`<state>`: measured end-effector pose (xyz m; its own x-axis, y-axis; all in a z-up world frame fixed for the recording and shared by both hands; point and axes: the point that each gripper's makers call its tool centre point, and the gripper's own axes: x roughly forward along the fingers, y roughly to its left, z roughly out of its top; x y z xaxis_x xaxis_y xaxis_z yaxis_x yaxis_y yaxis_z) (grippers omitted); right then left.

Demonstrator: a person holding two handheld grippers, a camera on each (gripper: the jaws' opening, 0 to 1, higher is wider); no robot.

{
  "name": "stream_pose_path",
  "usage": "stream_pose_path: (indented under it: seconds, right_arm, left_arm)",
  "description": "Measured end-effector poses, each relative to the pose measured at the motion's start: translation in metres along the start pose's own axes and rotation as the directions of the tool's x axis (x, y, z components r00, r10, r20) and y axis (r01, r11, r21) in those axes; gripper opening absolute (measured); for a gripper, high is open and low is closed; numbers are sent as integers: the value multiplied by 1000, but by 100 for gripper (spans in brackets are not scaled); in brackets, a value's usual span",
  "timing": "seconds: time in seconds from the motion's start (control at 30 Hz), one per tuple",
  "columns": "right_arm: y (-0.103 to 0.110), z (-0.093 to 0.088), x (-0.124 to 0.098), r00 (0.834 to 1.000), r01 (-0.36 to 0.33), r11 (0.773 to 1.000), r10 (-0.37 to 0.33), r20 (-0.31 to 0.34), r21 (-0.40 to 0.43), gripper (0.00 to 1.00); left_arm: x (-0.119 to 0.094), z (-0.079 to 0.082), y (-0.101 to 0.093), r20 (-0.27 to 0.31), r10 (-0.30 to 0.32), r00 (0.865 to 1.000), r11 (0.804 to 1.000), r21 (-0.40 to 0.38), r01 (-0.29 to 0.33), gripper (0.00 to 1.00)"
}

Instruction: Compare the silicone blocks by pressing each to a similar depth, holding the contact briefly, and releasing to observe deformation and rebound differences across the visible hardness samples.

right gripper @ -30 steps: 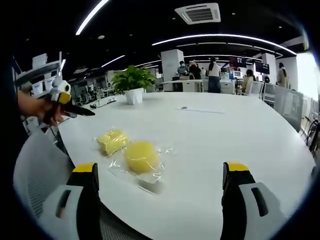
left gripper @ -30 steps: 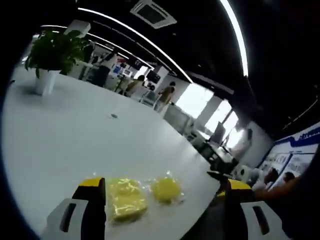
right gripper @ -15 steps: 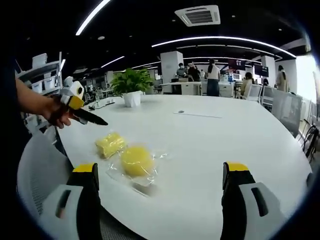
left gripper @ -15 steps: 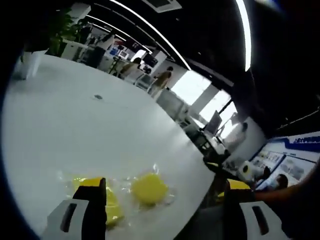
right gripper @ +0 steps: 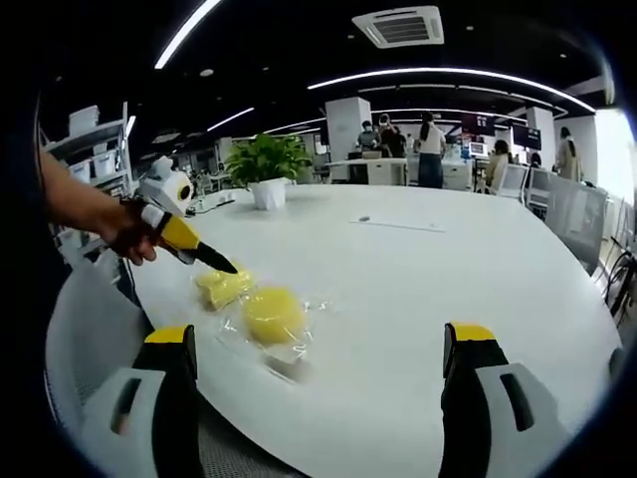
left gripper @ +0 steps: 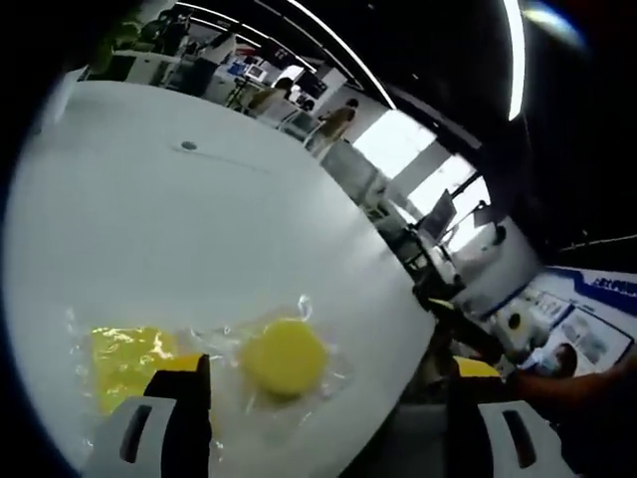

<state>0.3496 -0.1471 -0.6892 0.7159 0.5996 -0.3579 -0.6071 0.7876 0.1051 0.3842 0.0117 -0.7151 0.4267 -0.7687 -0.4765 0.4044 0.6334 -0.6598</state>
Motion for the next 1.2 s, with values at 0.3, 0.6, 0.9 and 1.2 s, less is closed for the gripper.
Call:
stream_pose_path:
  seconds: [0.3, 0.6, 0.9, 1.2]
  right_arm:
    - [-4, 0, -1, 1000, -4, 1000, 4, -5, 19, 97]
    - [-8, -2, -6, 1000, -11, 1000, 11, -10, 28, 97]
    - [-10, -6, -5, 1000, -21, 999, 22, -14, 39, 97]
    - [-7, -8, -3, 999, -31, 999, 32, -17, 38, 97]
  left_arm:
    - [15, -6, 17, -27, 55, 998, 997, -54, -56, 96]
    - [31, -10, 20, -49, 78, 996, 992, -97, -82, 93]
    - [29, -19, 31, -112, 158, 981, 977, -126, -172, 88]
    - [39, -24, 35, -135, 172, 976, 975, -120, -188, 83]
